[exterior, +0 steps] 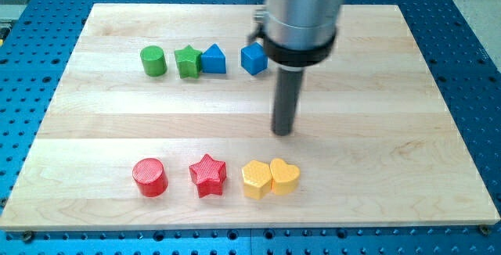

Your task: Move your arm to the bottom of the red circle

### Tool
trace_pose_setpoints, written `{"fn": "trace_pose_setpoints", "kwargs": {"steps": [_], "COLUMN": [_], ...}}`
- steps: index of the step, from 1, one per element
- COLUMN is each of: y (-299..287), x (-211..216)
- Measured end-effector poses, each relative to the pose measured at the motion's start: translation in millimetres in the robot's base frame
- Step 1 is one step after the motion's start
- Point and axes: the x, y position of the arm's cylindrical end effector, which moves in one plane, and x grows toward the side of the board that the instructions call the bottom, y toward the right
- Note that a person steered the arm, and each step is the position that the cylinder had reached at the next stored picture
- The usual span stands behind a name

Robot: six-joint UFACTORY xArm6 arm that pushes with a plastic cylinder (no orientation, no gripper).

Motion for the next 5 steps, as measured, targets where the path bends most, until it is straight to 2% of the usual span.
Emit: {"fn": "trace_pose_setpoints", "kwargs": {"steps": [1,2,3,4,5], "y": [-67.7,-96.9,-66.0,-34.9,-48.6], "x": [0.3,9.2,44.7,17.8,-30.5]}}
